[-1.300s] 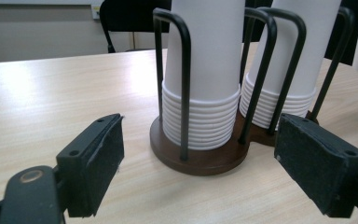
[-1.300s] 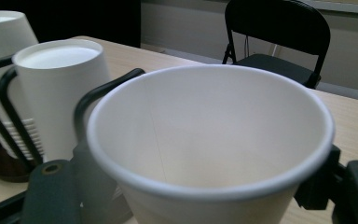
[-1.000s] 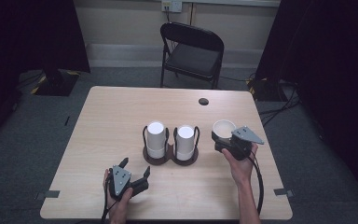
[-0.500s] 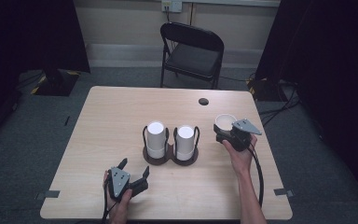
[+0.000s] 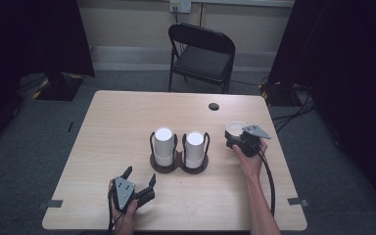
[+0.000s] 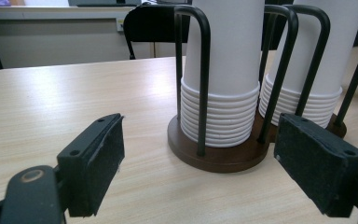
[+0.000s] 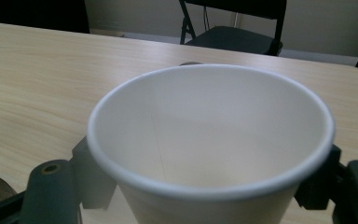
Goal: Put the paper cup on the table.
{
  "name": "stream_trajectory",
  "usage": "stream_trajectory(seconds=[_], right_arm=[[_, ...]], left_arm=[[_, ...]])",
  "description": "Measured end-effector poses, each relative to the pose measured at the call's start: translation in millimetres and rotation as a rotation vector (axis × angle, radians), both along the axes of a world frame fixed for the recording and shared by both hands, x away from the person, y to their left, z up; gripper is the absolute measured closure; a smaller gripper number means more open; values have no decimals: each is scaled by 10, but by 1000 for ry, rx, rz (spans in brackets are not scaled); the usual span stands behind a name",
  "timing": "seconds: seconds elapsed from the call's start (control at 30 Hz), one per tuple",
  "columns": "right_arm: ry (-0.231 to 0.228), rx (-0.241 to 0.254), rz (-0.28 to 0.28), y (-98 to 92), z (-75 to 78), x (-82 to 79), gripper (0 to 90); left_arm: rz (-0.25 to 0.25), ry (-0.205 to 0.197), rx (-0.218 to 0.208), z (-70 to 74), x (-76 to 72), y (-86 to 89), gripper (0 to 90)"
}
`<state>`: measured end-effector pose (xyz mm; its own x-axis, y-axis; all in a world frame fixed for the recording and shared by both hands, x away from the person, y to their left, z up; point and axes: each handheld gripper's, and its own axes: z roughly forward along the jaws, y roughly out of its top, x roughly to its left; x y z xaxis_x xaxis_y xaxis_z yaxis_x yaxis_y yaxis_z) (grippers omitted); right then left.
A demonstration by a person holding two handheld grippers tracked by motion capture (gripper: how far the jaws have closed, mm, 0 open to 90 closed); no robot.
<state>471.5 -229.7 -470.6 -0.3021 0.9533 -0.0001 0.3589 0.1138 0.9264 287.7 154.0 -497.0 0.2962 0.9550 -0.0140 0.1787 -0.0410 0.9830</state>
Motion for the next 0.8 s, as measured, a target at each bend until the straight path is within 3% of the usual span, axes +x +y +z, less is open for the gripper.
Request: stream_trajectory(seconds=[0.07,0.17,0.33,0.8], right_arm=[[6,-13,1,23,-43,23,236],[13,10,-6,27,-81,51,236],[9,20,-14,30,-128,81,236],[17,5,-2,49,-160,0,236]], left_arm=[[7,-3,10,1,-4,-14,162],[8,-4,25,1,-6,-28,163],[10,-12,-5,-3,-9,0,163],[10,-9,4,-1,-10,-3,164]])
